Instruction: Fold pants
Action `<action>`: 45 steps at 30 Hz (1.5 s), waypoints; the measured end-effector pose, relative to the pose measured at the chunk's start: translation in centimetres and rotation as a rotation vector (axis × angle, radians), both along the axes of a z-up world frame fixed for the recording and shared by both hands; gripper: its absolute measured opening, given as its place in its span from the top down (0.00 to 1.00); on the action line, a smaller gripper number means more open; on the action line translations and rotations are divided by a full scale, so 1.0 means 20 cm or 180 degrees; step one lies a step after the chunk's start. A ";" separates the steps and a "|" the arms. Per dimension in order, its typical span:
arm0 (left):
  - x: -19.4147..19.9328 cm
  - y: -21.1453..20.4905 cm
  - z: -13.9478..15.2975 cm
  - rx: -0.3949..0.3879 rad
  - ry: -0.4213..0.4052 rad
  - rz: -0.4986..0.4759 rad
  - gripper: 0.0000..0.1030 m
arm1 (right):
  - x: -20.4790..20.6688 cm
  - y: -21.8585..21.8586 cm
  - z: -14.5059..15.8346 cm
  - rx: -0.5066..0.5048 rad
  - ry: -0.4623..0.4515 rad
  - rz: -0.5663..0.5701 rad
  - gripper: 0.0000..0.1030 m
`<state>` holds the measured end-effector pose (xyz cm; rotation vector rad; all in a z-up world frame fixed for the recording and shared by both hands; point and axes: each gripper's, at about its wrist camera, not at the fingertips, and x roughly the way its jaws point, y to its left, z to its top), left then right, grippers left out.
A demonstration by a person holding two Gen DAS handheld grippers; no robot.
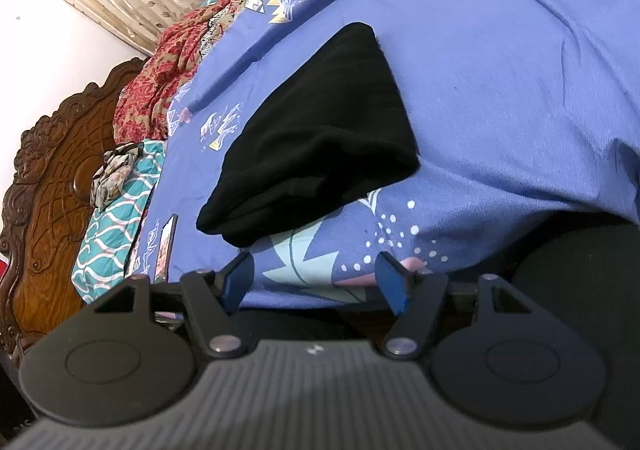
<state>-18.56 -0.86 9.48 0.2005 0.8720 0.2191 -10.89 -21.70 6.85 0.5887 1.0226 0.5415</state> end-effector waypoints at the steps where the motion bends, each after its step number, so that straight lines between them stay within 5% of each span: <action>1: 0.00 0.00 0.00 -0.0006 0.0024 0.0004 0.00 | 0.00 0.00 0.00 0.0001 0.0005 -0.0002 0.33; 33: 0.02 0.02 -0.05 0.0010 0.0204 0.0042 0.00 | 0.00 -0.01 -0.01 0.0011 0.0090 0.0007 0.32; 45: 0.04 -0.07 -0.07 0.0171 0.0271 -0.0242 0.00 | 0.00 -0.04 -0.02 0.0005 0.0104 -0.0045 0.32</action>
